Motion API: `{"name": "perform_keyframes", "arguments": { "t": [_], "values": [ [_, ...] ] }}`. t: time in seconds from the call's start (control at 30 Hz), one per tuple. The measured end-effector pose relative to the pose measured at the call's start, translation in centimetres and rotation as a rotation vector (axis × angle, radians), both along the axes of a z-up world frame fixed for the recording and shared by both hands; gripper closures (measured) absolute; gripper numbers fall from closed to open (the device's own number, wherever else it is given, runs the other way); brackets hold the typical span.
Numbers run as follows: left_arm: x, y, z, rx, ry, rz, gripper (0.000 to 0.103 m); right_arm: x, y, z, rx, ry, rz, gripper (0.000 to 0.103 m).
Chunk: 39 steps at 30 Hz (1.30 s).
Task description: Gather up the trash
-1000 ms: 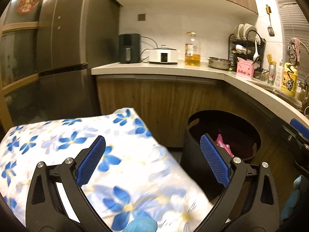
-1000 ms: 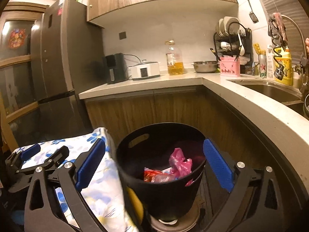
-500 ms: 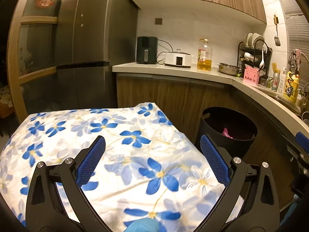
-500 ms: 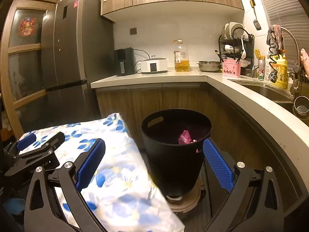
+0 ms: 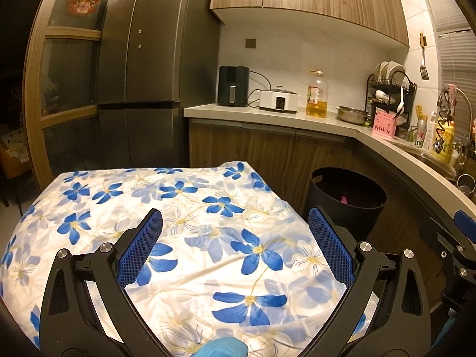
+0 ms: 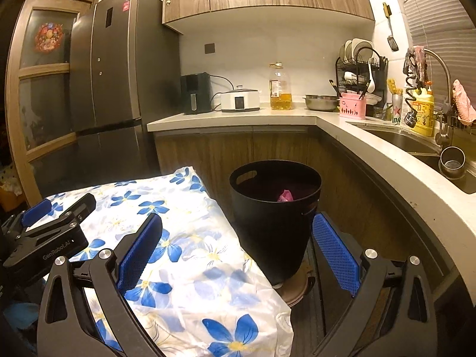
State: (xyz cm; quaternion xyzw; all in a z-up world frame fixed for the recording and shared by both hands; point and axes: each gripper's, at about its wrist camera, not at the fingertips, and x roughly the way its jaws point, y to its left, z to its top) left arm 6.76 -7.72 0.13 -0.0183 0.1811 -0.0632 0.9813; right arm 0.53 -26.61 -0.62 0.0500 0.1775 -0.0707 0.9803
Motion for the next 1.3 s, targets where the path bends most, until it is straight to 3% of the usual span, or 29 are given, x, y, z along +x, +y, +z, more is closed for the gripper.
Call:
{"name": "perform_keyframes", "arguments": {
  "t": [0.4, 1.3],
  "values": [
    [-2.0, 0.8, 0.8, -0.003, -0.015, 0.005, 0.006, -1.4, 1.2, 0.6, -0.016, -0.02, 0.014, 0.006],
    [-2.1, 0.9, 0.7, 0.001, -0.002, 0.0, 0.006, -1.2, 1.5, 1.3, -0.018, -0.018, 0.008, 0.006]
  ]
}}
